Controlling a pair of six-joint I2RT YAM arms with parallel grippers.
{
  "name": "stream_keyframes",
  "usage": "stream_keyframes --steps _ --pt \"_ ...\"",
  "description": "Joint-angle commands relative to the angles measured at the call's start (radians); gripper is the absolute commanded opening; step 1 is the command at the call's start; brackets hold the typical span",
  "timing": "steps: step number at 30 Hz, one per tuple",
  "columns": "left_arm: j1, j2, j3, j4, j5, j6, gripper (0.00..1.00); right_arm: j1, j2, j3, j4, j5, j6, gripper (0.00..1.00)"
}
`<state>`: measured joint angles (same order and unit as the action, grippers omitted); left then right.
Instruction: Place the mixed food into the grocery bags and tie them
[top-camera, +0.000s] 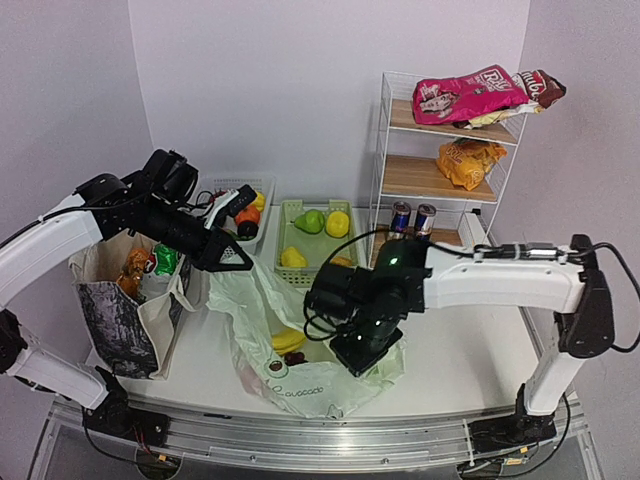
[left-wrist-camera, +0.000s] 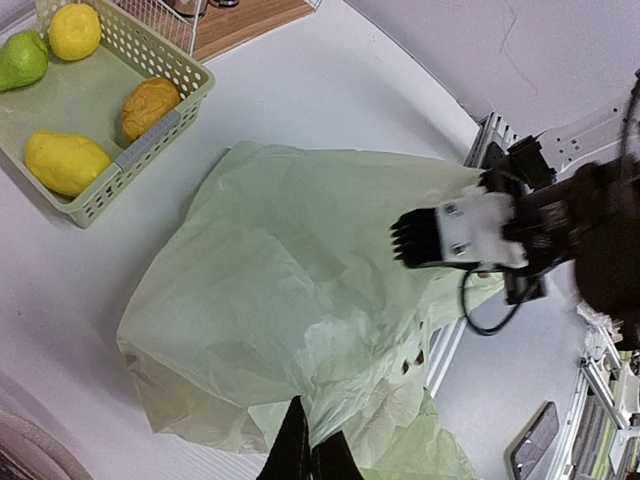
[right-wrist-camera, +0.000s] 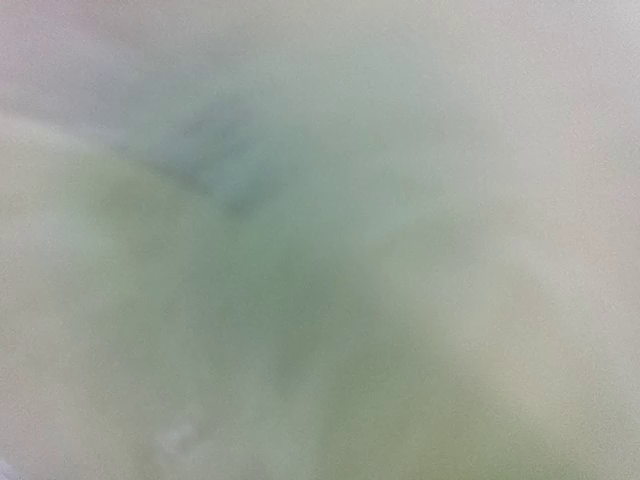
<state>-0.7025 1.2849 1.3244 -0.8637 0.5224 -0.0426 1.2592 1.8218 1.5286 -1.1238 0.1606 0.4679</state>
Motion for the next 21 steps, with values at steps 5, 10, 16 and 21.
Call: stream_keyframes --steps 5,10,16,21 --pt "-0.001 0.046 0.137 0.044 -0.072 0.098 0.00 -0.027 -0.285 0.153 0.150 0.009 0.025 0.00" --pt "-0.002 0.074 0.202 0.017 -0.076 0.152 0.18 -0.070 -0.415 0.005 0.380 0.004 0.113 0.00" --pt "-0.001 0.140 0.409 -0.152 -0.099 0.211 0.73 -0.096 -0.507 -0.136 0.552 0.098 0.192 0.00" --pt "-0.002 0.109 0.408 -0.326 -0.015 0.196 0.94 -0.096 -0.511 -0.181 0.653 0.159 0.232 0.00"
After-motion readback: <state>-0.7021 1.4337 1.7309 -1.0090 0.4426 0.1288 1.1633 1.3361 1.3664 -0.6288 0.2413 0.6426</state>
